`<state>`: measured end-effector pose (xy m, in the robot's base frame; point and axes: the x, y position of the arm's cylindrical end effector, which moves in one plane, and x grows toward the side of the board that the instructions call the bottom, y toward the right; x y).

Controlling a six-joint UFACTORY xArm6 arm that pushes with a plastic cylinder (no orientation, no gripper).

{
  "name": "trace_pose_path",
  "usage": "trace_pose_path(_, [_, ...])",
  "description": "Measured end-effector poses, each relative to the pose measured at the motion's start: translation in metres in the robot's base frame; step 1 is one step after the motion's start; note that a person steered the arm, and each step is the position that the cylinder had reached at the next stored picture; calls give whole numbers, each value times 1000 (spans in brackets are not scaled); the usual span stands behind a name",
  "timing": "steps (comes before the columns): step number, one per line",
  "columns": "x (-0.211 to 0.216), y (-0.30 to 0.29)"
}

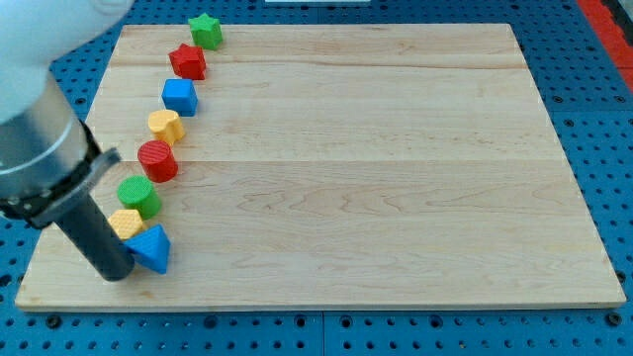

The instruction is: Push blue triangle to the bottom center

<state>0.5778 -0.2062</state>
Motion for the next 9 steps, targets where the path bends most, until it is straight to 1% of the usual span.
trace_pose_path(1, [-14,-19])
trace_pose_path(2, [-18,-7])
trace_pose_path(3, [-17,41])
trace_pose_path(4, [-17,74])
trace_pose_path(5, [-17,91])
trace_pose_path(6, [-12,92])
trace_pose_path(7, [3,88])
trace_pose_path(8, [0,114])
trace_pose_path(9, [-4,170])
